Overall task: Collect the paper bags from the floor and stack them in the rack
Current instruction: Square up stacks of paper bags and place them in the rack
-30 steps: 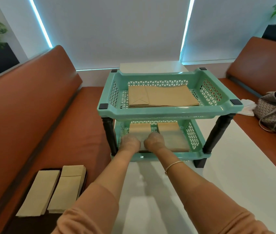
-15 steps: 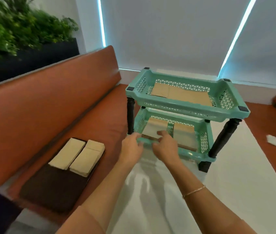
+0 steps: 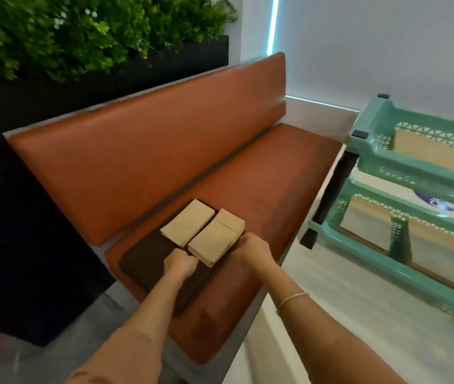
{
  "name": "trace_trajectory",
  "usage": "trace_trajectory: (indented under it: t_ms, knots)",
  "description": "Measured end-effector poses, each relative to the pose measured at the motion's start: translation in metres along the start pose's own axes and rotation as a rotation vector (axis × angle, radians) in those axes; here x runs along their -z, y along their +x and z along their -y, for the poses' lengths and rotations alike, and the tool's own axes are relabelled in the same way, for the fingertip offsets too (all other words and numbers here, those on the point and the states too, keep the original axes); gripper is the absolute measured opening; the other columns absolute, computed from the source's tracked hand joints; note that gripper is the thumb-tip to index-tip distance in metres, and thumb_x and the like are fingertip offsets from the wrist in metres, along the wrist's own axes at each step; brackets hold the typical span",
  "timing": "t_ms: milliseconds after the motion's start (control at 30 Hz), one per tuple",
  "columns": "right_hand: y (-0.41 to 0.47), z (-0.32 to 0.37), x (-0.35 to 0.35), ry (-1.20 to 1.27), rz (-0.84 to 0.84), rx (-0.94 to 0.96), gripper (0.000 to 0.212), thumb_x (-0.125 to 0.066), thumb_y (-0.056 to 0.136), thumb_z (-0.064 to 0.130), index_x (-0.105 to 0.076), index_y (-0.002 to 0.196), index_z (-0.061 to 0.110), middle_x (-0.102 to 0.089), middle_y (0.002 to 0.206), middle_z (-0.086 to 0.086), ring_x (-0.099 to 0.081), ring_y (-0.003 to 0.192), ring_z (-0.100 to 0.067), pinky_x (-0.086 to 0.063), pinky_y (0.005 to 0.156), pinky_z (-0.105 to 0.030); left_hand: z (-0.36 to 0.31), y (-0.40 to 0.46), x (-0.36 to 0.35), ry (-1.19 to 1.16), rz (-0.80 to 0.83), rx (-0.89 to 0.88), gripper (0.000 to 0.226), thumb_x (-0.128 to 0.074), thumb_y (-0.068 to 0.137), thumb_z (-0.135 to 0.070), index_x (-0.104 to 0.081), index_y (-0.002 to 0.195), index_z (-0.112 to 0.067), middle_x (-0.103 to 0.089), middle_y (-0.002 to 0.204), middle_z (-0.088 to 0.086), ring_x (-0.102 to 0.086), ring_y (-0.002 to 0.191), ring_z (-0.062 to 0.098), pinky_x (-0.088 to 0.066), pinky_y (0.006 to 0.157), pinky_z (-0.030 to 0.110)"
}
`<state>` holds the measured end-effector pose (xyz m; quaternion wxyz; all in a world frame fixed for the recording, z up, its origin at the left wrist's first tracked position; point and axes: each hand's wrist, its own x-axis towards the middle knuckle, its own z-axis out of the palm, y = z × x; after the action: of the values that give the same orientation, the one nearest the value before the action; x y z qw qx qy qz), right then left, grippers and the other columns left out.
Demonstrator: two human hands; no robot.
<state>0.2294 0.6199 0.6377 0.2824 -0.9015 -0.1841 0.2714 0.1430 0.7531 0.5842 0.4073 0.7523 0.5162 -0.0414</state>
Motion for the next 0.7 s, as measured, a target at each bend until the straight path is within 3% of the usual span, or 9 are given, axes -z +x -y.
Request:
trace_trajectory:
  t_ms: [67,200,367,467,567,633,700]
  knots:
    - [0.034,0.006,-0.014,-0.007,0.013,-0.072,0.04,-0.057,0.086,0.018,-0.053,0.125,0.009,-0.059,0.124,-0.01,-0.057,0.113,-0.027,-0.045,0.081,-0.025,0.004,0.038,-0.001,-0.052,0.062,0.089,0.039,-0.057,0.089,-0.023,-0.057,0.12,0.0,-0.063,0.117,0.019,-0.061,0.106,0.033,-0.051,0.087,0.034]
    - [0.108,0.007,-0.041,0.02,0.015,-0.214,0.04,-0.059,0.082,0.021,-0.054,0.121,0.011,-0.062,0.116,-0.009,-0.061,0.104,-0.026,-0.045,0.072,-0.025,0.003,0.106,-0.009,-0.122,0.177,0.224,0.053,-0.059,0.089,-0.021,-0.042,0.135,0.001,-0.049,0.135,0.019,-0.05,0.122,0.034,-0.045,0.1,0.037]
    - [0.188,-0.003,-0.075,0.03,0.018,-0.362,0.046,-0.057,0.085,0.017,-0.042,0.127,0.007,-0.058,0.12,-0.012,-0.059,0.096,-0.024,-0.044,0.064,-0.026,-0.003,0.188,-0.024,0.143,0.173,0.007,0.048,-0.059,0.09,-0.021,-0.043,0.132,-0.006,-0.049,0.133,0.014,-0.05,0.121,0.029,-0.045,0.092,0.031]
    - [0.225,-0.014,-0.1,0.073,0.018,-0.398,0.059,-0.057,0.086,0.01,-0.031,0.139,0.009,-0.049,0.128,-0.014,-0.056,0.108,-0.028,-0.052,0.078,-0.031,-0.012,0.234,-0.042,0.231,0.195,-0.153,0.056,-0.065,0.086,-0.024,-0.04,0.134,-0.007,-0.047,0.136,0.011,-0.046,0.125,0.027,-0.041,0.098,0.031]
    - [0.253,-0.022,-0.124,0.017,0.053,-0.349,0.071,-0.06,0.086,0.01,-0.022,0.146,0.015,-0.047,0.131,-0.014,-0.053,0.115,-0.029,-0.049,0.09,-0.033,-0.023,0.267,-0.064,0.307,0.241,-0.234,0.064,-0.065,0.085,-0.027,-0.033,0.139,-0.009,-0.042,0.14,0.009,-0.041,0.129,0.026,-0.038,0.102,0.034]
    - [0.267,-0.026,-0.138,-0.032,0.105,-0.334,0.069,-0.063,0.086,0.012,-0.026,0.145,0.014,-0.049,0.131,-0.013,-0.053,0.115,-0.027,-0.048,0.091,-0.032,-0.028,0.282,-0.08,0.369,0.271,-0.261,0.07,-0.065,0.084,-0.027,-0.029,0.141,-0.01,-0.041,0.141,0.01,-0.039,0.13,0.027,-0.039,0.103,0.036]
    - [0.276,-0.028,-0.148,-0.104,0.144,-0.351,0.053,-0.057,0.089,0.014,-0.034,0.137,0.011,-0.053,0.126,-0.012,-0.055,0.111,-0.026,-0.048,0.086,-0.03,-0.03,0.291,-0.095,0.451,0.295,-0.291,0.072,-0.066,0.084,-0.03,-0.028,0.141,-0.008,-0.041,0.14,0.011,-0.038,0.129,0.027,-0.038,0.104,0.036]
